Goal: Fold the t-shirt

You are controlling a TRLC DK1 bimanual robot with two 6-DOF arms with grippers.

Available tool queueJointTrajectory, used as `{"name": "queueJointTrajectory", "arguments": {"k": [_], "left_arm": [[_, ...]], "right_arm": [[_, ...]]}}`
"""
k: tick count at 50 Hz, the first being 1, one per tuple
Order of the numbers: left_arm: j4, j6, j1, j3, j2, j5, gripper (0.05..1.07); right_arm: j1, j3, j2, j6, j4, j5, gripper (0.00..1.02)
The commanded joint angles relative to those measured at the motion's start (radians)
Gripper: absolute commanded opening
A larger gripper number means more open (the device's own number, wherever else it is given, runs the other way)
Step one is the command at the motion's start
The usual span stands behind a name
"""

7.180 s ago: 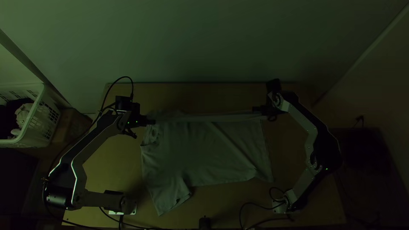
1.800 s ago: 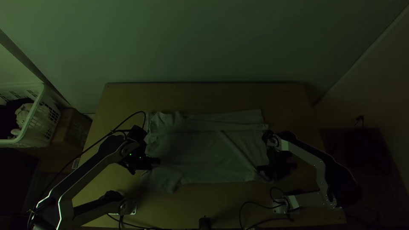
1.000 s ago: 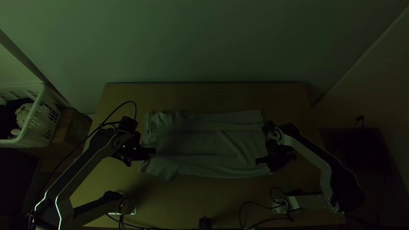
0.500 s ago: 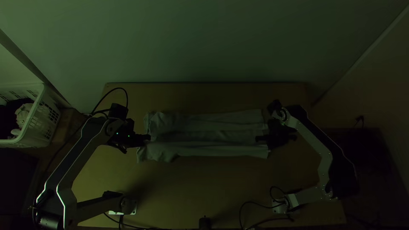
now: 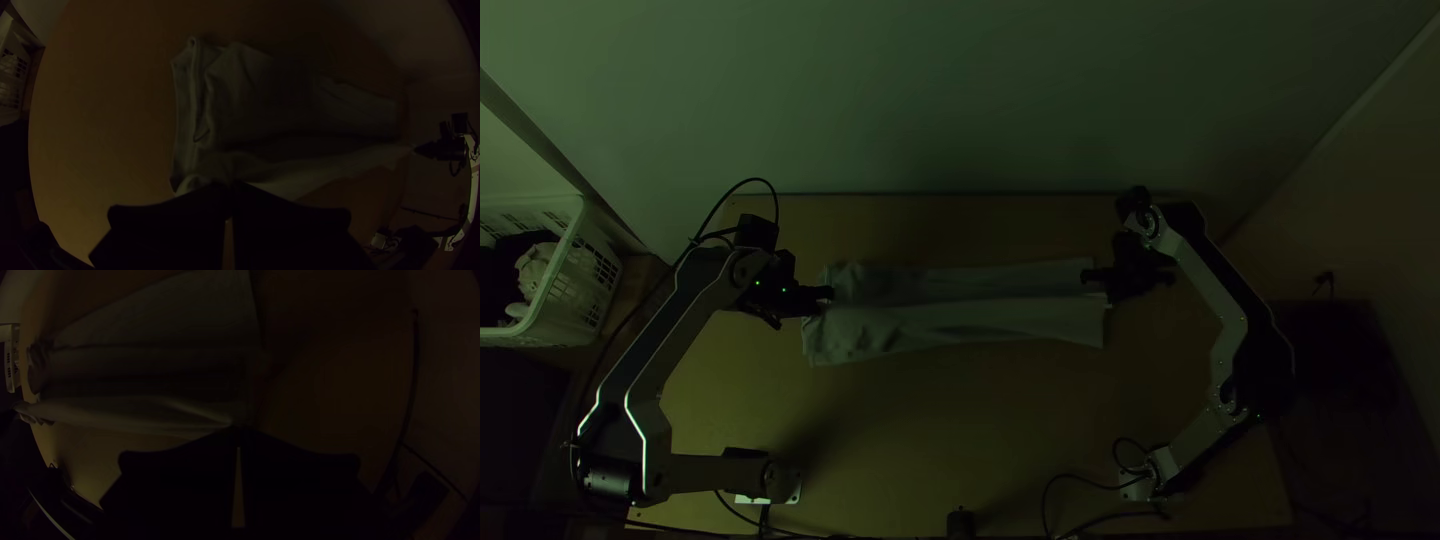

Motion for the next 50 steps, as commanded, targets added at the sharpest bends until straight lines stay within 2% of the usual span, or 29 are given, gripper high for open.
{"name": "queueJointTrajectory", "arguments": {"k": [1, 28, 29, 31, 33, 35, 37, 38, 39, 40, 50], "left_arm": [[0.021, 0.026, 0.019, 0.072, 0.054, 0.003, 0.08], [0.068, 0.032, 0.045, 0.255, 0.310, 0.032, 0.08], [0.071, 0.029, 0.045, 0.261, 0.318, 0.033, 0.08], [0.077, 0.026, 0.042, 0.277, 0.333, 0.040, 0.09], [0.077, 0.026, 0.040, 0.293, 0.348, 0.059, 0.19], [0.077, 0.021, 0.040, 0.312, 0.365, 0.072, 0.39], [0.079, 0.020, 0.040, 0.335, 0.379, 0.084, 0.70], [0.082, 0.020, 0.040, 0.344, 0.383, 0.089, 0.91], [0.090, 0.023, 0.040, 0.350, 0.385, 0.095, 1.06], [0.107, 0.021, 0.042, 0.352, 0.383, 0.099, 1.03], [0.139, -0.002, 0.074, 0.365, 0.373, 0.211, 1.03]], "right_arm": [[-0.010, 0.065, 0.053, -0.012, -0.022, 0.013, 0.02], [-0.020, 0.329, 0.295, -0.009, -0.021, 0.013, 0.03], [-0.023, 0.341, 0.305, -0.007, -0.021, 0.013, 0.08], [-0.026, 0.363, 0.318, -0.003, -0.021, 0.012, 0.26], [-0.028, 0.378, 0.326, 0.003, -0.021, 0.012, 0.48], [-0.030, 0.389, 0.335, 0.014, -0.022, 0.013, 0.67], [-0.033, 0.397, 0.340, 0.016, -0.021, 0.013, 0.84], [-0.037, 0.404, 0.343, 0.017, -0.019, 0.013, 0.94], [-0.039, 0.414, 0.346, 0.022, -0.019, 0.012, 1.00], [-0.043, 0.424, 0.349, 0.034, -0.019, 0.013, 0.99], [-0.091, 0.501, 0.338, 0.069, -0.019, 0.012, 0.99]]}}
